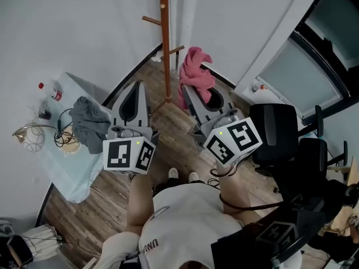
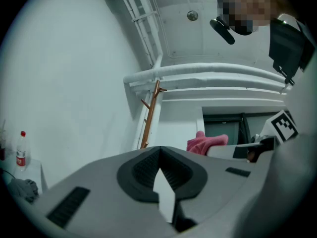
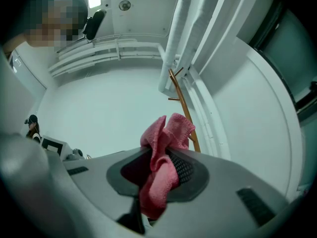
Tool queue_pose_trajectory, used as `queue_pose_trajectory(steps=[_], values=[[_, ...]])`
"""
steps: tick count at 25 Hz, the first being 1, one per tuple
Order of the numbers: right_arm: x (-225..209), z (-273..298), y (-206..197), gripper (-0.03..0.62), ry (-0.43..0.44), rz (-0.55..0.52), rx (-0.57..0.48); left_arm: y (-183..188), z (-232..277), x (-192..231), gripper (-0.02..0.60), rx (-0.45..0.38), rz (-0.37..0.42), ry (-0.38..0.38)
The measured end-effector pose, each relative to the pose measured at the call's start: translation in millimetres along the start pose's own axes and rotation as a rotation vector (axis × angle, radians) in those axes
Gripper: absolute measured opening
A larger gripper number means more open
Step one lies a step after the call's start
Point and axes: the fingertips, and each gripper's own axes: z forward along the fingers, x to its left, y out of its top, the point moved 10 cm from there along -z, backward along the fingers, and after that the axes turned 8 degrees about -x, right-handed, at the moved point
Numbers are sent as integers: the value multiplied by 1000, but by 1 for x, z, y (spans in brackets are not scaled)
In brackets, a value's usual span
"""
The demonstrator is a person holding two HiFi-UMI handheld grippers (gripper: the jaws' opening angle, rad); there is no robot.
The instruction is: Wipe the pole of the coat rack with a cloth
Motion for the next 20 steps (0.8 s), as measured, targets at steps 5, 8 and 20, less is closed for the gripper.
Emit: queue_pose_trajectory(steps=[5,8,20], values=[[1,14,-11,89,-33,-22,5,-11,5,13,9,23,-4,-34],[1,21,-15,89,-53,-56,-1,-21,8,19,9,33,-23,-64],[-54,73,-13,89,-38,-57,-39,-45,68,30,9,39,-9,-63]])
